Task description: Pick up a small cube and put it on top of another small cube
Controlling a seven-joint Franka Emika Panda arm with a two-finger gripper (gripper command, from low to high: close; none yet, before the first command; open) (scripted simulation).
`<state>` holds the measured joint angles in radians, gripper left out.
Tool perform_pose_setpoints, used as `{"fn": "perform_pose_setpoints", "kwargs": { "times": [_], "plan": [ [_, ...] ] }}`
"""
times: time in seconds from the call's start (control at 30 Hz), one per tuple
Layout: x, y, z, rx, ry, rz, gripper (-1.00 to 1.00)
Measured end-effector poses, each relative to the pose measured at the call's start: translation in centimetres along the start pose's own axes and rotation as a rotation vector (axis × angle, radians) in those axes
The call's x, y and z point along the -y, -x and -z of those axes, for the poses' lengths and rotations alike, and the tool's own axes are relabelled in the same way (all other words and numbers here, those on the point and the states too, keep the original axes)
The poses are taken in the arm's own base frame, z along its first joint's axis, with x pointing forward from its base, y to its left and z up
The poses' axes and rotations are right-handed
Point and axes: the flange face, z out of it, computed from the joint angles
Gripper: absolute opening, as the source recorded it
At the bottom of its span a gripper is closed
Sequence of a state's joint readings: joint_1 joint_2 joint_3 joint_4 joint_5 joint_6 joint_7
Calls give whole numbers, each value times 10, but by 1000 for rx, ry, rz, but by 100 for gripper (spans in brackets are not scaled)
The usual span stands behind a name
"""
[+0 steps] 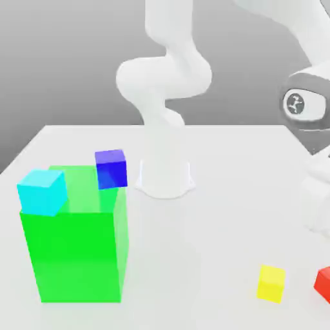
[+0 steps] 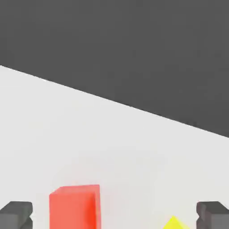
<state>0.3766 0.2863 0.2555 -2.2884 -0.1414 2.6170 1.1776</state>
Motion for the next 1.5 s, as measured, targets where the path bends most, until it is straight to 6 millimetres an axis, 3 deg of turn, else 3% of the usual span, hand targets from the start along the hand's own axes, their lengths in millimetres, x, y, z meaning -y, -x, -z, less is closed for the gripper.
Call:
{"fn": "perform_pose_setpoints", "kwargs": {
  "times": [0.07,0.2,0.23,0.47,0.6,0.67,0.83,0.9,1.0,1.27,1.5],
  "plan": [
    [3,19,-35,20,35,19,0],
    [2,27,-94,27,47,26,0],
    [1,28,-102,27,48,26,-100],
    [1,28,-101,27,47,27,-100],
    [4,27,-52,27,47,26,-100],
    [-9,6,-25,26,48,-25,-100],
    [-68,-60,39,23,50,-214,-100],
    [-105,-90,64,21,50,-314,-100],
    [-155,-117,100,19,50,-439,-100],
    [-279,-135,183,12,51,-727,-100],
    [-387,-110,239,3,53,-1002,-100]
  ]
}}
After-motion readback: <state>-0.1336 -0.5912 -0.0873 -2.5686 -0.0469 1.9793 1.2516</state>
